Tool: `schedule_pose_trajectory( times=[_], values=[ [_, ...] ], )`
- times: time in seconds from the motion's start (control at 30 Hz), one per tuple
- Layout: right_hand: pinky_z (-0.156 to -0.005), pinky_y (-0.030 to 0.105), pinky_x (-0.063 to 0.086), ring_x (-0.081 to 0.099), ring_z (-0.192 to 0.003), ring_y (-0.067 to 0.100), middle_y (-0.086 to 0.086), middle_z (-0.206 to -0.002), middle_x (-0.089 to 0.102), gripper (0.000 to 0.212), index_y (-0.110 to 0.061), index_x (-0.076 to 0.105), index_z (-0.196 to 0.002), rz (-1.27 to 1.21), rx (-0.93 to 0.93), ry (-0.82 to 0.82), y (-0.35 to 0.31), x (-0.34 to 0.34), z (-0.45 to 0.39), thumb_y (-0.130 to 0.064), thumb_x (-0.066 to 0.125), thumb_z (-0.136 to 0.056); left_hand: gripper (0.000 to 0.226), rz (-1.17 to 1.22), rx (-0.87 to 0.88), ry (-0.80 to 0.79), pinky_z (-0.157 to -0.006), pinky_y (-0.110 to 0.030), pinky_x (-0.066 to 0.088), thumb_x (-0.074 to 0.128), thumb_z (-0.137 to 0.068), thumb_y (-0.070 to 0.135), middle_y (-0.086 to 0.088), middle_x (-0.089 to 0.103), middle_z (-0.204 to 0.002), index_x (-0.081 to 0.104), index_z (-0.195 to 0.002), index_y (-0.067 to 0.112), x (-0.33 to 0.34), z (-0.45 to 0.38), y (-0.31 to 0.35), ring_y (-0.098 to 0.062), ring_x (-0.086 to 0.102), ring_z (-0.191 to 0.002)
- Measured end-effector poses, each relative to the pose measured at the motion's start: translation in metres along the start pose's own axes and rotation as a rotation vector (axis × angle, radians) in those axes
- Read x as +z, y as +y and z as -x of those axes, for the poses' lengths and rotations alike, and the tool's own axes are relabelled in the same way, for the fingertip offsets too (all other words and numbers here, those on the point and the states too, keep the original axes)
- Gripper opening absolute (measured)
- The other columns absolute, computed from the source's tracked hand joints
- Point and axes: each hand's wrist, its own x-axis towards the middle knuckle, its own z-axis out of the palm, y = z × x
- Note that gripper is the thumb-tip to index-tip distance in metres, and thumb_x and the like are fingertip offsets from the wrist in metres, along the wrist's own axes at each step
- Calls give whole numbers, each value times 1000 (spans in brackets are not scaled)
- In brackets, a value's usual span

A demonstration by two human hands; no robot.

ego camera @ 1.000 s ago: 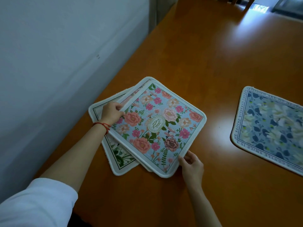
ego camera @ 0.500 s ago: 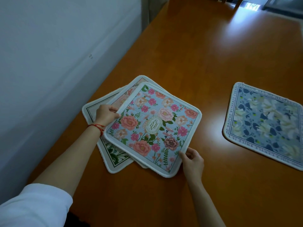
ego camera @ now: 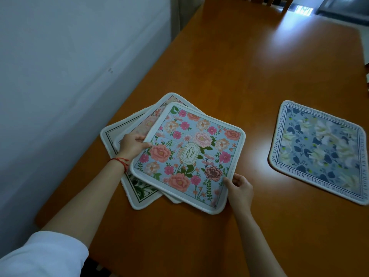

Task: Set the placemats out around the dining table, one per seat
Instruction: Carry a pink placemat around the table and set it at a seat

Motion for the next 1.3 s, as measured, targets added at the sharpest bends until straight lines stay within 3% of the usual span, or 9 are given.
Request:
schedule_pose_trajectory(
  times=[0.1, 0.37, 0.63, 0.97, 1.1, 1.2, 1.3],
  values=[
    [-62, 29, 55, 64, -72, 9, -7, -78, 63, 13, -11, 61, -95, 12, -21, 10, -2, -4, 1, -14, 65, -83, 32, 38, 9, 8, -80, -45, 55, 72, -75, 5, -21, 68, -99, 65, -105, -2, 2, 7, -1, -31, 66, -82],
    [-50, 8, 50, 59, -69, 0, -12, -76, 59, 15, -10, 61, -97, 15, -80, 26, 3, -21, 13, -11, 65, -83, 31, 54, 43, 34, -80, -46, 55, 74, -73, 7, -20, 68, -97, 65, -101, -3, 11, 28, -7, -33, 66, -85],
    [-53, 15, 52, 62, -72, 4, -10, -78, 62, 12, -13, 61, -96, -14, -92, 54, 17, -50, 31, -11, 64, -84, 29, 49, 114, 17, -74, -36, 53, 71, -75, 4, -15, 66, -93, 64, -103, -3, 28, 60, -5, -27, 63, -79],
    [-55, 15, 55, 63, -72, 6, -10, -79, 62, 12, -12, 62, -96, -10, -110, 79, 42, -110, 39, -10, 63, -84, 28, 82, 94, 18, -78, -45, 55, 72, -75, 4, -19, 67, -96, 64, -101, -2, 68, 107, 6, -33, 65, -83],
    [-63, 27, 56, 64, -73, 9, -9, -79, 63, 15, -9, 64, -99, 5, -101, 80, 55, -145, 39, -11, 63, -84, 28, 64, 117, 37, -81, -46, 54, 73, -74, 3, -20, 67, -99, 65, -101, -3, 96, 131, 13, -34, 65, -87],
    [-54, 16, 54, 62, -71, 4, -11, -78, 62, 14, -9, 64, -98, 25, -112, 90, 66, -176, 39, -12, 63, -84, 27, 66, 116, 40, -80, -46, 54, 73, -75, 4, -21, 67, -98, 65, -99, -3, 119, 153, 20, -34, 65, -86],
    [-56, 13, 54, 62, -71, 4, -11, -77, 62, 14, -10, 64, -98, 28, -118, 98, 76, -206, 39, -12, 63, -84, 28, 57, 122, 37, -76, -41, 55, 72, -76, 5, -19, 66, -95, 65, -101, -2, 141, 175, 26, -31, 64, -80]
  ],
)
